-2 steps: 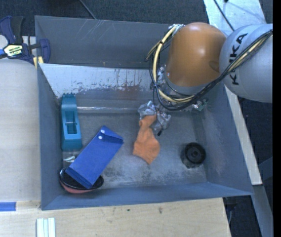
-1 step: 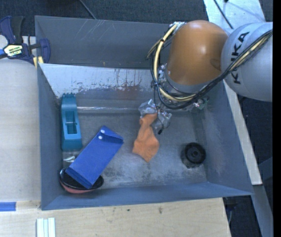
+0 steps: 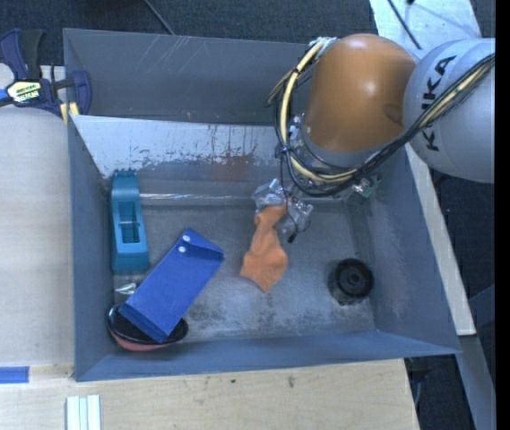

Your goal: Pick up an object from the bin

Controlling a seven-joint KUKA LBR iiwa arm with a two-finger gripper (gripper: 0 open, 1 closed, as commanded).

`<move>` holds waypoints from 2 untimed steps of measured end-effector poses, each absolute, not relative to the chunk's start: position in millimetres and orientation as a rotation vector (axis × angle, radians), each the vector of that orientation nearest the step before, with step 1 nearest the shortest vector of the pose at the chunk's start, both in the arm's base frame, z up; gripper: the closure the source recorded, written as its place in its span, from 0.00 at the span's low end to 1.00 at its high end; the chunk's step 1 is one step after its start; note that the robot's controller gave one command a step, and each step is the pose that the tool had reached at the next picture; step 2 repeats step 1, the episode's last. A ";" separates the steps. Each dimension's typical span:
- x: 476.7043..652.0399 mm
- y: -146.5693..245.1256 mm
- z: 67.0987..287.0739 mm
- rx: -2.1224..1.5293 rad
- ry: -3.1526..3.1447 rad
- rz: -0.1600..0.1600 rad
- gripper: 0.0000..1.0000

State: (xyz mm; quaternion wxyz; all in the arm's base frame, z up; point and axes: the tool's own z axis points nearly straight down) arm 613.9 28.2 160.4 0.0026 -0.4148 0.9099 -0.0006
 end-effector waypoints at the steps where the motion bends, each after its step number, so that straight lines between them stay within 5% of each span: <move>1: 614.0 28.2 166.0 -1.300 2.854 -0.002 1.00; 2: 614.0 28.2 166.0 -1.300 2.854 -0.002 1.00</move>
Offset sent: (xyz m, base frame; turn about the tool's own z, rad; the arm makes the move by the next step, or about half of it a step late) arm 0.0002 0.0001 0.0118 0.0000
